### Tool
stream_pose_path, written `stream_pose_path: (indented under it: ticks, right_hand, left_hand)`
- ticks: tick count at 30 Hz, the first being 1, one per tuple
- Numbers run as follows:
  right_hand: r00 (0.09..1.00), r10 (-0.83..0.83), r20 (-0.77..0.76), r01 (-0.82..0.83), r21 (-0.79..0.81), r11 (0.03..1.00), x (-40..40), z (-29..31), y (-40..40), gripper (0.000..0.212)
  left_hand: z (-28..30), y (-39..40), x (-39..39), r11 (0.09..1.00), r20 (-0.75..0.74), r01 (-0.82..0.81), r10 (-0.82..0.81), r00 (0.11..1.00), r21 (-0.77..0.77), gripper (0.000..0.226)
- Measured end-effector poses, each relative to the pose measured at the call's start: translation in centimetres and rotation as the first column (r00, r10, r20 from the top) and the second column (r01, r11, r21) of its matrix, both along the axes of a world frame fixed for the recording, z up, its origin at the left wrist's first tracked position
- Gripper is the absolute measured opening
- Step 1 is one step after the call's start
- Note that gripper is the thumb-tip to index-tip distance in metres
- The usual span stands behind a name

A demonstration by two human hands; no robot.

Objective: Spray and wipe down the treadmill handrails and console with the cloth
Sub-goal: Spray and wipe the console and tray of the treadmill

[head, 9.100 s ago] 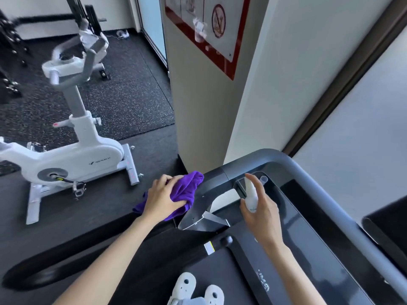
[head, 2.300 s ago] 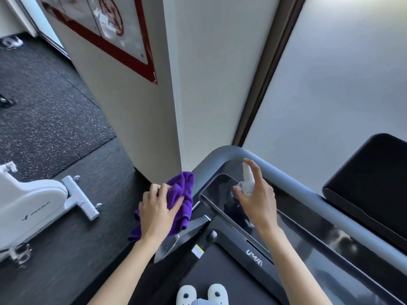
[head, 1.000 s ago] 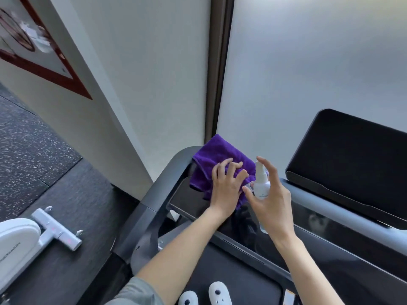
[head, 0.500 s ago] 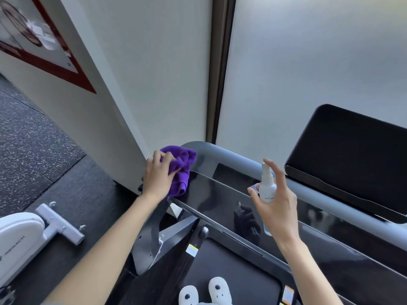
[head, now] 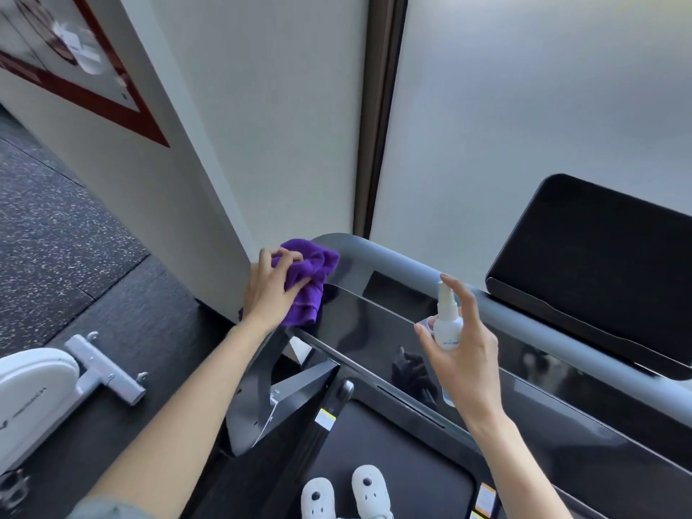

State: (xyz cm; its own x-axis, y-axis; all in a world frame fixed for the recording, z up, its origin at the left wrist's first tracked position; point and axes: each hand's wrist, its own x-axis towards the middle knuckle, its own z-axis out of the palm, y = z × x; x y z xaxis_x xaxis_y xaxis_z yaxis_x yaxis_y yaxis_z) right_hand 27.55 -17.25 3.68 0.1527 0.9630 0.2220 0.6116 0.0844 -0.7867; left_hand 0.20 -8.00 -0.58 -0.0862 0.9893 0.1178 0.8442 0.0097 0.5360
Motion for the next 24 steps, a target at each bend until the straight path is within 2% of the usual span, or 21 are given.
stream_pose_path:
  ticks: [3, 7, 11, 13, 17, 20, 22, 24]
  right_hand:
    - [1.0, 0.026, 0.002, -0.026, -0.002, 1.0, -1.0, -0.1, 0.4, 0.073]
    - [0.998, 0.065, -0.021, -0.065, 0.013, 0.998, -2.2, 0.1, 0.6, 0.072]
    - [0.996, 0.084, -0.024, -0.084, 0.027, 0.996, -2.5, 0.1, 0.6, 0.074]
    - [0.996, 0.081, -0.035, -0.08, 0.038, 0.996, -2.4, 0.1, 0.3, 0.074]
    - [0.997, 0.07, -0.014, -0.07, 0.029, 0.997, -2.0, 0.0, -0.5, 0.076]
    - [0.998, 0.062, -0.01, -0.062, 0.02, 0.998, -1.7, -0.1, -0.9, 0.078]
    - [0.998, 0.058, -0.008, -0.057, 0.023, 0.998, -1.6, 0.0, -1.1, 0.078]
    - [0.999, 0.054, -0.005, -0.054, 0.029, 0.998, -1.5, 0.1, -1.3, 0.078]
  left_hand:
    - [-0.4, -6.4, -1.9, 0.996, -0.13, 0.022, -0.01, 0.991, 0.088, 0.04]
    - [-1.3, -11.3, -4.1, 0.993, -0.161, 0.036, -0.017, 0.987, 0.112, 0.055]
    - [-0.4, -6.8, -2.1, 0.992, -0.143, -0.078, 0.091, 0.985, 0.096, 0.032]
    - [-0.2, -3.3, 0.1, 0.994, -0.154, -0.082, 0.093, 0.984, 0.074, 0.031]
    - [-0.3, 0.1, 3.2, 0.996, -0.296, 0.023, 0.004, 0.955, 0.087, 0.032]
    - [-0.5, -1.9, 4.2, 0.969, -0.385, 0.208, -0.143, 0.912, 0.133, 0.029]
    - [-1.5, -4.4, 5.4, 0.955, -0.371, 0.268, -0.205, 0.906, 0.128, 0.032]
    - [-2.6, -7.0, 7.1, 0.975, -0.248, 0.195, -0.164, 0.955, 0.107, 0.04]
